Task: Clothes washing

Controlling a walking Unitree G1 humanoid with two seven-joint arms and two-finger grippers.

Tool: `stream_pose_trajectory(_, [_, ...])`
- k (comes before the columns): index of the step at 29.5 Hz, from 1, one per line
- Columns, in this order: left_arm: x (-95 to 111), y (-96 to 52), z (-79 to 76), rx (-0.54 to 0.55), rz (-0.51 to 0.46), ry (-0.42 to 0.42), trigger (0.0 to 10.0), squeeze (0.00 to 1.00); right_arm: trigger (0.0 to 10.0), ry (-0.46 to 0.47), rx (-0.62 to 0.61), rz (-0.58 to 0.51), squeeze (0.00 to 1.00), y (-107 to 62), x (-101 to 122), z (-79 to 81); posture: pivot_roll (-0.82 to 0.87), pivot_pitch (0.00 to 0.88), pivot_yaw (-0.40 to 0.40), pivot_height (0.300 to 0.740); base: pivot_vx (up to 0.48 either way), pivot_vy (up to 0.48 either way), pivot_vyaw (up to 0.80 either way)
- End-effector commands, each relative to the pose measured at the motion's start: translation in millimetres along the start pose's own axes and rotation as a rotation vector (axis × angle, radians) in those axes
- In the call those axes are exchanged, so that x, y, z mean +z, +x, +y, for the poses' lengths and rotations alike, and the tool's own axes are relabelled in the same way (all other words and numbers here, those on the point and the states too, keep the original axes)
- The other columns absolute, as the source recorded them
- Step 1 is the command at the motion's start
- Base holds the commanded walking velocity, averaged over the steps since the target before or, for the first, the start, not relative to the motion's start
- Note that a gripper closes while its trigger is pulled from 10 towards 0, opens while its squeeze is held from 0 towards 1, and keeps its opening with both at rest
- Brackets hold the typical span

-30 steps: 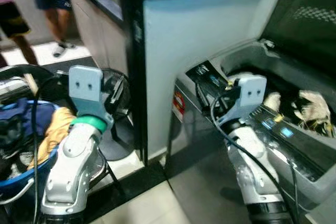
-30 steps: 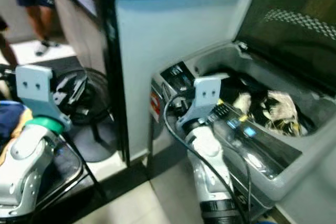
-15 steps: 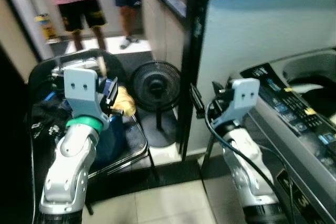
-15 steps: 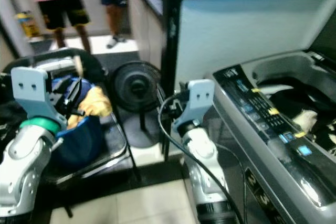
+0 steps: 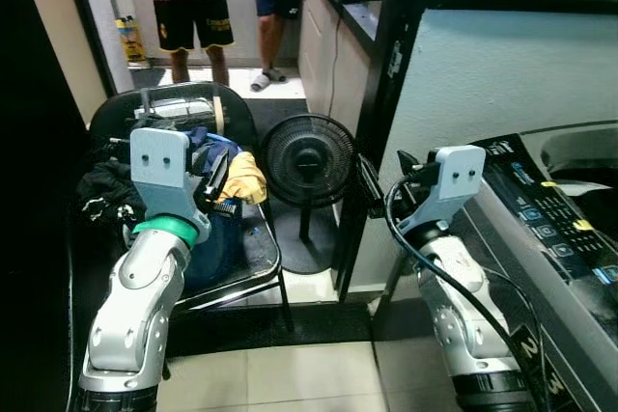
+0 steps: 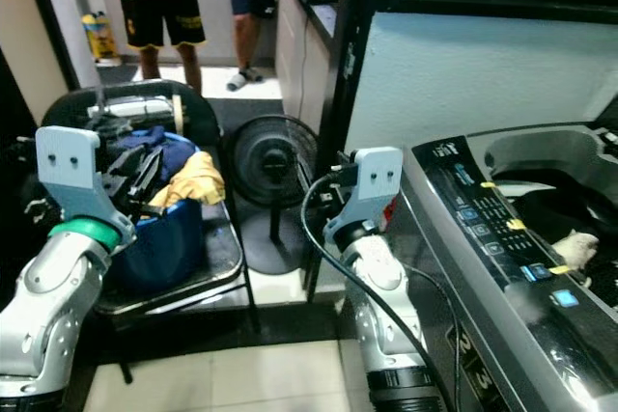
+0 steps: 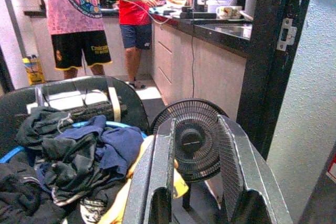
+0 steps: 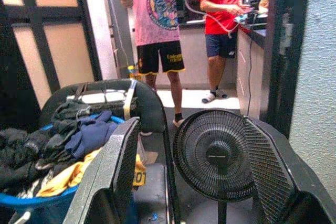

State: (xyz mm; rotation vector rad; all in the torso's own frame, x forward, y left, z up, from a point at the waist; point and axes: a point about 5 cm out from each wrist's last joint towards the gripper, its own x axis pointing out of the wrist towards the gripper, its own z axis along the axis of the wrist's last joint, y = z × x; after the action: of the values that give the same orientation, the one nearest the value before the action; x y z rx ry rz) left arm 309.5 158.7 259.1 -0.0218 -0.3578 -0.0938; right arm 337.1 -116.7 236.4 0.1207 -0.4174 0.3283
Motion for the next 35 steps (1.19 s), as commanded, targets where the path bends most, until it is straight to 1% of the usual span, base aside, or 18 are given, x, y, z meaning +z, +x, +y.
stream_pose_trajectory(1, [-1,-2.6,-0.2,0.019,0.007,0.004,10.0,0.0,10.0,0.007,0.016,0.014,0.0,0.1,-2,0.9,0.04,0.073,-0.027,0.74,0.352,0.0,0.0])
stream_pose_trajectory(6, [-4,-5.6,-1.2,0.039,0.021,0.045,10.0,0.0,10.0,-0.017,0.058,0.043,0.0,-2.3,-7,5.4,0.03,0.075,-0.037,0.74,0.383,0.0,0.0])
stream_pose_trajectory(11, [-6,-3.2,-2.3,0.058,0.025,0.033,10.0,0.0,10.0,-0.032,0.08,0.042,0.0,0.3,-6,7.4,0.02,0.077,-0.044,0.74,0.397,0.0,0.8])
stream_pose_trajectory(14, [-8,-2.6,-3.5,0.061,0.031,0.019,10.0,0.0,10.0,-0.009,0.075,0.047,0.0,0.0,-5,6.3,0.01,0.076,-0.042,0.74,0.398,0.0,0.0])
stream_pose_trajectory(22, [-9,-0.8,-7.0,0.054,0.034,0.004,10.0,0.0,10.0,-0.012,0.078,0.048,0.0,-1.5,-4,4.8,0.0,0.079,-0.038,0.74,0.398,0.0,0.0])
stream_pose_trajectory(25, [-10,2.3,-9.7,0.047,0.038,0.002,10.0,0.0,10.0,-0.046,0.101,0.049,0.0,-2.6,-3,7.3,-0.01,0.082,-0.032,0.74,0.395,0.0,0.0])
stream_pose_trajectory(28, [-10,4.0,-11.1,0.041,0.04,0.002,10.0,0.0,10.0,-0.055,0.11,0.05,0.0,-3.1,-3,8.7,-0.01,0.082,-0.033,0.74,0.398,0.0,0.0])
stream_pose_trajectory(30, [-11,7.0,-13.4,0.033,0.041,0.008,10.0,0.0,10.0,-0.057,0.114,0.056,0.0,-3.1,-3,9.2,-0.01,0.083,-0.033,0.74,0.394,0.0,0.56])
stream_pose_trajectory(35, [-11,8.6,-15.6,0.021,0.042,0.012,10.0,0.0,10.0,-0.059,0.126,0.049,0.0,-4.2,-3,11.2,-0.01,0.078,-0.026,0.74,0.398,0.0,0.75])
